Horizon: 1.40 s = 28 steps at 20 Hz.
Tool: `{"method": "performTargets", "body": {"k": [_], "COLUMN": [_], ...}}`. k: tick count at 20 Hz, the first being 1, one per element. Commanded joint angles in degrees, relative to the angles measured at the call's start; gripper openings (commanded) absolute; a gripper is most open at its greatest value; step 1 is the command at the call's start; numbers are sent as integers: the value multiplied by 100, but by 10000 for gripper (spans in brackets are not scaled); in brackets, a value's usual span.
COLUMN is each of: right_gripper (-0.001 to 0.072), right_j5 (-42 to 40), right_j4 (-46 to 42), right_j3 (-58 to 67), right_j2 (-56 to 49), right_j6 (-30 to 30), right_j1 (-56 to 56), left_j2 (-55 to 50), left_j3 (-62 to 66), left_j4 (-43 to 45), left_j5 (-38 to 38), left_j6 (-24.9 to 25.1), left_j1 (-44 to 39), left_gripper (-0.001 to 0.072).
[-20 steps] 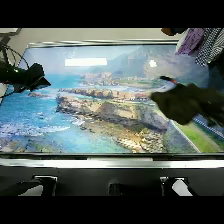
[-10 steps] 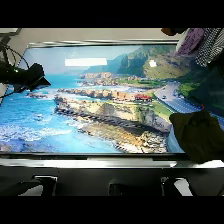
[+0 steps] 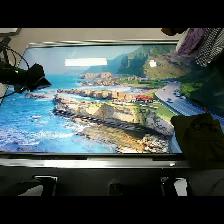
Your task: Fold the clothes and pants, and hang the long-sleeved shirts on hangers.
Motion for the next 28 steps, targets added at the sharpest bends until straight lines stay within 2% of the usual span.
{"method": "performTargets", "body": {"k": [1, 3, 6, 9, 11, 12, 14, 16, 19, 28], "right_gripper": [479, 479, 472, 267, 112, 61, 48, 49, 51, 51], "right_j5": [-1309, -1300, -1285, -883, -118, 269, 866, 1036, 1113, 1121], "right_j4": [1880, 2083, 2081, 1246, 446, 96, -404, -527, -431, -428], "right_j3": [498, 883, 1167, 1167, 1167, 1167, 1167, 1167, 1167, 1167], "right_j2": [463, 505, 507, 310, 28, -116, -363, -494, -461, -457], "right_j6": [-1008, -1397, -1690, -1700, -1700, -1698, -1698, -1698, -1617, -1615], "right_j1": [426, 1224, 3176, 5368, 6601, 7082, 7823, 8177, 8196, 8196], "left_j2": [2, 28, 203, 636, 977, 1137, 1434, 1644, 1703, 1690], "left_j3": [-280, -634, -1174, -1843, -2339, -2568, -2979, -3202, -3248, -3248], "left_j4": [20, 20, 20, 22, 24, 35, 116, 297, 623, 621], "left_j5": [-4, 0, 63, 321, 448, 501, 610, 645, 485, 514], "left_j6": [192, 439, 765, 1215, 1604, 1740, 1827, 1829, 1818, 1823], "left_j1": [-4, -4, -9, -9, -9, -9, -7, -7, -2, -2], "left_gripper": [49, 19, 13, 13, 13, 13, 13, 13, 15, 15]}}
